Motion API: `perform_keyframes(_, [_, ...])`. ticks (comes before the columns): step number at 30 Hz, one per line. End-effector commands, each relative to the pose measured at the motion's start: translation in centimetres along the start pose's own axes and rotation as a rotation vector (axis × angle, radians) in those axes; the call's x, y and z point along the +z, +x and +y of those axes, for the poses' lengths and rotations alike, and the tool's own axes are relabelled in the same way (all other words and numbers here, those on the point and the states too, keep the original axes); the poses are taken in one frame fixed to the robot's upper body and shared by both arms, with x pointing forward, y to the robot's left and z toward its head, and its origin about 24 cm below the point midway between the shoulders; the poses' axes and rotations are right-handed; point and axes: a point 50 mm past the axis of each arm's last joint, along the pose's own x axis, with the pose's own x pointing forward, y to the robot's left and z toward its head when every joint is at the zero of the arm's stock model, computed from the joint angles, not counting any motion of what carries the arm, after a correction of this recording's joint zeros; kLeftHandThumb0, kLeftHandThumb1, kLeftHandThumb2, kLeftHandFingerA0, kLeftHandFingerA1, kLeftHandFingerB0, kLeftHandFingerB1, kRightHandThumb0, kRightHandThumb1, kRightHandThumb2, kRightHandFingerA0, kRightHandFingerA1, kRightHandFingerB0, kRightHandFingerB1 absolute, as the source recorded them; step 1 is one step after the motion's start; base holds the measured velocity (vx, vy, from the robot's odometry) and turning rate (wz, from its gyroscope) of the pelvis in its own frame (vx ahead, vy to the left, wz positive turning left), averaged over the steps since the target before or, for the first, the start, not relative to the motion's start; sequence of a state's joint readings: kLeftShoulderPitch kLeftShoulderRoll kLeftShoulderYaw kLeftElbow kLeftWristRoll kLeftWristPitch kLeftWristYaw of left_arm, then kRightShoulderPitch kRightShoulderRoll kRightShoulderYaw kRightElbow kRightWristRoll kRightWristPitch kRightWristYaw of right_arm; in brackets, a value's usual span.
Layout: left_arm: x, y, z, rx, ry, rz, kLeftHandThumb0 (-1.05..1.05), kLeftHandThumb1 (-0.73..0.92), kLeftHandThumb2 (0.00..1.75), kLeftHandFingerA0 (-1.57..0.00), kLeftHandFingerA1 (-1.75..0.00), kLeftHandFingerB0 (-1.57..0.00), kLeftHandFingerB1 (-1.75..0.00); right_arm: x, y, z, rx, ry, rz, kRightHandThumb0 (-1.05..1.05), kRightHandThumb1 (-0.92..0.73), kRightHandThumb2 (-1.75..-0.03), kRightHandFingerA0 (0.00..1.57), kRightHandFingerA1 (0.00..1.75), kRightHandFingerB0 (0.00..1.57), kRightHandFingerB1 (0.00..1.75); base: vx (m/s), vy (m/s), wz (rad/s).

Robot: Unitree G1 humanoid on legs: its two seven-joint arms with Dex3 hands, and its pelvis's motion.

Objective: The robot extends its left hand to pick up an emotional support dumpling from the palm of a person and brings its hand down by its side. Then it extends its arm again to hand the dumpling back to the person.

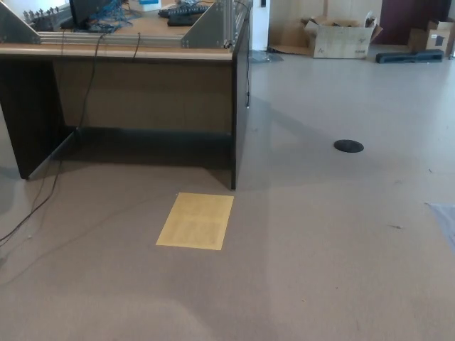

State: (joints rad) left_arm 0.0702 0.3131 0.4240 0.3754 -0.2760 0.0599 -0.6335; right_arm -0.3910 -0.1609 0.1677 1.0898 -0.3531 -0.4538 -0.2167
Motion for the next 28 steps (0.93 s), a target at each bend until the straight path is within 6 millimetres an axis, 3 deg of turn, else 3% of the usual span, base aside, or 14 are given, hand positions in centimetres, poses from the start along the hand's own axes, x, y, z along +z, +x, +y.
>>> perform_keyframes(1, [-0.8, -0.7, 0.7, 0.210, 0.277, -0.100, -0.26, 0.31, 0.86, -0.08, -0.51, -0.05, -0.49, -1.5, -1.2, -0.7, -0.087, 0.046, 0.026, -0.27, -0.57, -0.58, 0.82, 0.50, 0.74, 0.47, 0.00, 0.000, 0.00])
perform_keyframes(17, [-0.2, -0.2, 1.1, 0.201, 0.281, -0.097, -0.23, 0.28, 0.84, -0.10, -0.51, -0.06, -0.49, -1.6, -1.4, -0.8, -0.096, 0.043, 0.023, -0.28, -0.57, -0.58, 0.81, 0.49, 0.74, 0.47, 0.00, 0.000, 0.00])
perform_keyframes(18, [-0.1, -0.2, 1.1, 0.199, 0.291, -0.100, -0.42, 0.40, 0.60, -0.22, -0.41, -0.15, -0.32, -1.6, -1.4, -0.8, -0.099, 0.042, 0.022, -0.28, -0.57, -0.58, 0.81, 0.50, 0.74, 0.47, 0.00, 0.000, 0.00])
perform_keyframes(28, [0.8, 1.2, 0.8, 0.173, 0.320, -0.134, -0.45, 0.40, 0.61, -0.20, -0.41, -0.14, -0.32, -1.1, -0.6, -1.8, -0.120, 0.045, 0.017, -0.27, -0.57, -0.58, 0.81, 0.50, 0.73, 0.47, 0.00, 0.000, 0.00])
